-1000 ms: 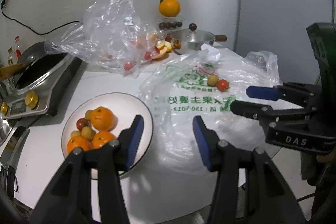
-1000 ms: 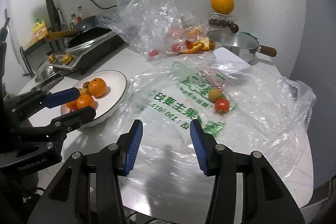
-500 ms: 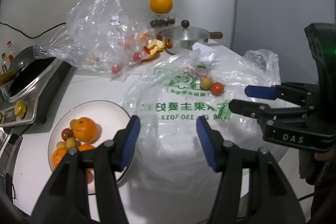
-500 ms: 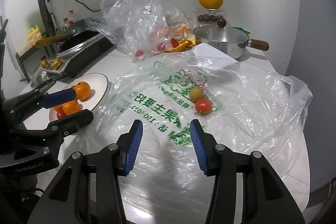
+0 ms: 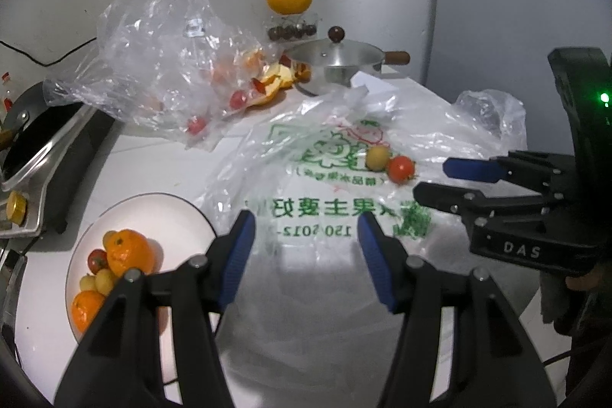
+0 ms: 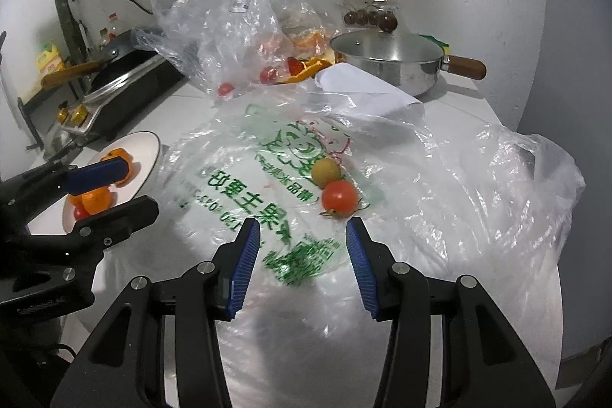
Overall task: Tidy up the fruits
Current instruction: 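Move both open grippers from the plate back to the fruit on the bag, then grasp a red tomato with the right gripper while the left grasps a yellow fruit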
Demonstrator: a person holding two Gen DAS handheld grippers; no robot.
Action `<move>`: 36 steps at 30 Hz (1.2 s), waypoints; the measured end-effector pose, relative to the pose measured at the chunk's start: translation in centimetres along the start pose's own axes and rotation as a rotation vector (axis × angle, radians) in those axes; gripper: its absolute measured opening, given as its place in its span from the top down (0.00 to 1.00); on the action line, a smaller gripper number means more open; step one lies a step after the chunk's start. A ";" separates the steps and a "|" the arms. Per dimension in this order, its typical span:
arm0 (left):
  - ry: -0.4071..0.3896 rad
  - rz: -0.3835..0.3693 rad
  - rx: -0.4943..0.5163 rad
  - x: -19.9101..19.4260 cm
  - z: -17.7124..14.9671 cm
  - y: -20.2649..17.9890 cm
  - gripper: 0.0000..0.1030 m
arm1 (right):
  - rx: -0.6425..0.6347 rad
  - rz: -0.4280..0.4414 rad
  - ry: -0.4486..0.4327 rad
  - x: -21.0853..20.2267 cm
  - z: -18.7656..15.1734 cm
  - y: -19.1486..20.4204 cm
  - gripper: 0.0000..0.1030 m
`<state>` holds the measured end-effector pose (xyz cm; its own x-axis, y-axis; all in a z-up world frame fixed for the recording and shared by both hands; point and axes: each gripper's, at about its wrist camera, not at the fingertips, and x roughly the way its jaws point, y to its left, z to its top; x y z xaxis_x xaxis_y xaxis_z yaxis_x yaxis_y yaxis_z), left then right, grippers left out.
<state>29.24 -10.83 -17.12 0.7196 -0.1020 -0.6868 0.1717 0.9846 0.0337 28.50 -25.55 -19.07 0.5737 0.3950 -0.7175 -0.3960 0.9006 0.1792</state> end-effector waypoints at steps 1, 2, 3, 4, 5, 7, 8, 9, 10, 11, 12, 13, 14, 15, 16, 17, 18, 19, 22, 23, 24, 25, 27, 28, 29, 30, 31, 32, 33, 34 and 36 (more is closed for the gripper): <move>0.002 -0.001 -0.001 0.3 0.1 0.0 0.44 | 0.000 -0.002 0.004 0.3 0.1 -0.2 0.52; 0.005 -0.001 -0.001 0.5 0.1 0.1 0.44 | 0.000 -0.005 0.009 0.6 0.3 -0.3 0.52; 0.007 -0.003 -0.002 0.7 0.2 0.1 0.44 | 0.000 -0.007 0.014 1.0 0.4 -0.4 0.52; 0.010 -0.004 -0.002 1.0 0.3 0.1 0.44 | 0.000 -0.007 0.019 1.3 0.5 -0.6 0.52; 0.012 -0.004 -0.002 1.2 0.3 0.1 0.44 | 0.001 -0.007 0.023 1.5 0.6 -0.7 0.52; 0.017 -0.004 -0.003 1.6 0.5 0.1 0.44 | 0.009 -0.001 0.035 2.2 0.9 -0.9 0.52; 0.019 -0.005 -0.002 1.8 0.6 0.0 0.44 | 0.012 -0.002 0.039 2.5 1.0 -1.0 0.52; 0.019 -0.004 -0.001 2.0 0.7 0.0 0.44 | 0.015 -0.004 0.044 2.8 1.1 -1.2 0.52; 0.019 -0.004 0.000 2.1 0.8 0.1 0.44 | 0.022 -0.007 0.049 3.1 1.3 -1.3 0.52; 0.019 -0.004 0.001 2.2 0.9 0.1 0.44 | 0.030 -0.010 0.056 3.5 1.4 -1.6 0.52; 0.019 -0.004 0.002 2.3 1.0 0.1 0.44 | 0.036 -0.012 0.060 3.8 1.5 -1.8 0.52; 0.020 -0.004 0.001 2.5 1.1 0.0 0.44 | 0.042 -0.016 0.064 4.0 1.6 -2.0 0.52; 0.021 -0.006 0.001 2.6 1.2 0.0 0.44 | 0.045 -0.017 0.068 4.2 1.7 -2.1 0.54; 0.021 -0.007 0.001 2.7 1.3 0.0 0.44 | 0.046 -0.019 0.073 4.4 1.8 -2.2 0.55; 0.023 -0.009 0.001 2.9 1.4 -0.1 0.44 | 0.045 -0.019 0.077 4.6 1.8 -2.3 0.56; 0.024 -0.011 0.001 3.0 1.4 -0.2 0.44 | 0.043 -0.020 0.082 4.8 1.9 -2.3 0.58; 0.025 -0.012 0.001 3.1 1.5 -0.2 0.44 | 0.040 -0.020 0.086 4.9 1.9 -2.3 0.59; 0.027 -0.014 0.002 3.3 1.5 -0.3 0.44 | 0.038 -0.020 0.087 5.0 1.9 -2.4 0.60; 0.032 -0.014 0.004 3.6 1.7 -0.5 0.44 | 0.024 -0.023 0.094 5.4 2.1 -2.4 0.67; 0.035 -0.013 0.006 3.7 1.7 -0.6 0.44 | 0.019 -0.025 0.095 5.5 2.1 -2.4 0.70; 0.038 -0.012 0.009 3.8 1.8 -0.7 0.44 | 0.016 -0.026 0.096 5.6 2.1 -2.3 0.71; 0.040 -0.011 0.015 3.9 1.9 -0.8 0.44 | 0.013 -0.024 0.093 5.6 2.1 -2.4 0.71; 0.042 -0.011 0.022 4.1 2.0 -1.1 0.44 | 0.016 -0.014 0.086 5.5 2.1 -2.5 0.72; 0.044 -0.013 0.027 4.2 2.2 -1.2 0.44 | 0.019 -0.008 0.079 5.3 2.1 -2.6 0.72; 0.045 -0.014 0.029 4.3 2.3 -1.4 0.44 | 0.022 -0.002 0.072 5.1 2.0 -2.7 0.72; 0.047 -0.016 0.031 4.4 2.4 -1.6 0.44 | 0.025 0.003 0.065 4.9 2.0 -2.8 0.72; 0.048 -0.017 0.034 4.6 2.5 -1.8 0.44 | 0.027 0.006 0.060 4.7 2.0 -2.9 0.72; 0.049 -0.014 0.038 4.7 2.7 -2.0 0.44 | 0.031 0.010 0.051 4.3 2.0 -3.1 0.72; 0.050 -0.012 0.041 4.8 2.8 -2.2 0.44 | 0.034 0.011 0.045 4.0 2.0 -3.2 0.72; 0.051 -0.014 0.042 5.0 2.9 -2.4 0.44 | 0.035 0.013 0.038 3.7 2.1 -3.3 0.72; 0.054 -0.014 0.043 5.3 3.2 -2.6 0.44 | 0.036 0.013 0.022 3.0 2.2 -3.6 0.72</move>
<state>34.72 -14.39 -18.50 0.6800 -0.1066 -0.7254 0.2109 0.9760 0.0543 33.25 -27.21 -20.39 0.5526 0.4028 -0.7296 -0.3768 0.9016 0.2125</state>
